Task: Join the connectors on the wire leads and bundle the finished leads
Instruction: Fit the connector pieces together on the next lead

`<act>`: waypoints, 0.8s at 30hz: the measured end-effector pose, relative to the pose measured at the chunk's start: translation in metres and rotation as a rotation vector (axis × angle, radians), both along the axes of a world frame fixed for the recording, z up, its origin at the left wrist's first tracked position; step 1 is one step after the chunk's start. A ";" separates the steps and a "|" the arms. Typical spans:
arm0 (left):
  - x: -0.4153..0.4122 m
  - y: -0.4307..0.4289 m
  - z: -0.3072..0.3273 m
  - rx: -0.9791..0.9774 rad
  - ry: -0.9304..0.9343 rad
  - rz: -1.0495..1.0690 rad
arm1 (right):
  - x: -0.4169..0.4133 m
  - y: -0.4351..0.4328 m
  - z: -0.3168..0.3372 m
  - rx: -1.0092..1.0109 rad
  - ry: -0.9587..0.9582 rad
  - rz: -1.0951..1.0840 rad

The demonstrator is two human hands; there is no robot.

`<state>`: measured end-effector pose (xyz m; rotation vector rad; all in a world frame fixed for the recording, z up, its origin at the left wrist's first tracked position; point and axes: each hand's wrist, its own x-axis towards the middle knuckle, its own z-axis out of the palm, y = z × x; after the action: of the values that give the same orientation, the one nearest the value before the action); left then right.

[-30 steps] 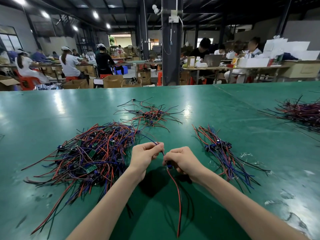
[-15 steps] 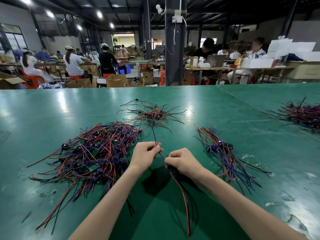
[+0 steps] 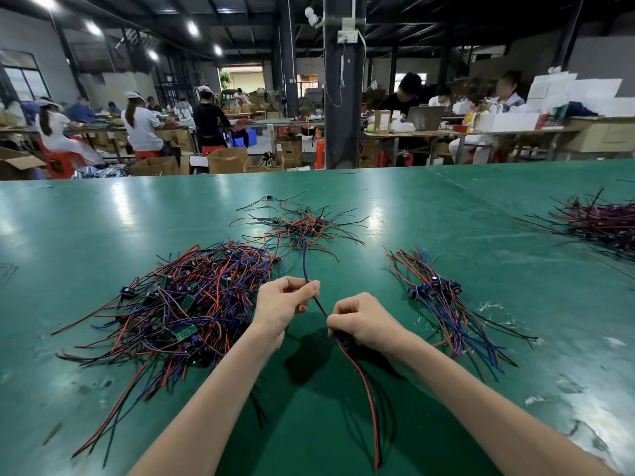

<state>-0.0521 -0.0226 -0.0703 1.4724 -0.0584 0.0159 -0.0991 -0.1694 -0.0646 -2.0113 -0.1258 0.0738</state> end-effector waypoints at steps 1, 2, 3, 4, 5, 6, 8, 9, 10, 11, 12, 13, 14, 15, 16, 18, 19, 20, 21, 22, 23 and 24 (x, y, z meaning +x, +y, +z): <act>0.000 0.000 0.000 -0.004 -0.001 0.000 | 0.000 0.000 0.000 0.001 -0.002 0.003; 0.000 0.000 -0.001 -0.008 -0.001 0.003 | 0.000 0.000 0.000 0.003 -0.004 0.006; 0.000 0.000 -0.001 -0.016 0.000 0.008 | 0.000 -0.001 0.000 0.005 -0.005 0.008; 0.000 0.000 -0.002 -0.027 0.002 0.012 | 0.000 -0.001 0.000 0.006 -0.008 0.010; 0.001 0.000 -0.003 -0.041 0.002 0.013 | 0.000 -0.001 0.000 0.008 -0.011 0.011; 0.001 -0.001 -0.003 -0.055 0.003 0.009 | 0.000 -0.001 0.000 0.010 -0.015 0.011; 0.000 -0.003 -0.004 -0.074 0.001 -0.001 | 0.000 -0.001 0.000 0.008 -0.023 0.009; 0.000 -0.003 -0.004 -0.079 -0.005 0.000 | 0.000 -0.001 0.000 0.002 -0.027 0.010; 0.001 -0.004 -0.004 -0.087 -0.011 0.009 | 0.000 -0.001 0.000 -0.006 -0.031 0.012; 0.002 -0.003 -0.004 -0.099 -0.016 0.025 | 0.000 -0.001 0.000 -0.015 -0.034 0.016; 0.004 -0.001 -0.004 -0.112 -0.020 0.046 | -0.001 -0.001 -0.001 -0.021 -0.034 0.021; 0.005 0.001 -0.003 -0.120 -0.023 0.068 | -0.001 -0.001 -0.001 -0.023 -0.034 0.026; 0.006 0.003 -0.003 -0.123 -0.025 0.089 | -0.001 -0.001 -0.001 -0.022 -0.033 0.031; 0.007 0.005 -0.003 -0.123 -0.027 0.107 | -0.001 -0.001 -0.001 -0.024 -0.034 0.033; 0.008 0.007 -0.004 -0.117 -0.029 0.119 | -0.002 -0.001 -0.001 -0.029 -0.037 0.033; 0.008 0.009 -0.004 -0.092 -0.028 0.117 | -0.002 -0.001 -0.001 -0.042 -0.043 0.034; 0.008 0.009 -0.004 -0.086 -0.018 0.111 | -0.002 -0.001 0.000 -0.049 -0.045 0.037; 0.008 0.010 -0.003 -0.093 -0.003 0.108 | -0.002 -0.001 0.000 -0.060 -0.048 0.039; 0.008 0.010 -0.002 -0.116 0.017 0.106 | -0.003 -0.001 0.000 -0.074 -0.052 0.043; 0.008 0.011 -0.001 -0.156 0.040 0.106 | -0.003 -0.001 0.000 -0.091 -0.058 0.046; 0.008 0.011 0.001 -0.204 0.062 0.105 | -0.003 -0.001 0.000 -0.105 -0.065 0.049; 0.008 0.012 0.002 -0.248 0.080 0.103 | -0.003 -0.001 -0.001 -0.114 -0.071 0.050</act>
<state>-0.0445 -0.0106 -0.0680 1.2254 0.0823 0.0459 -0.1025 -0.1707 -0.0652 -2.1257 -0.2217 0.0420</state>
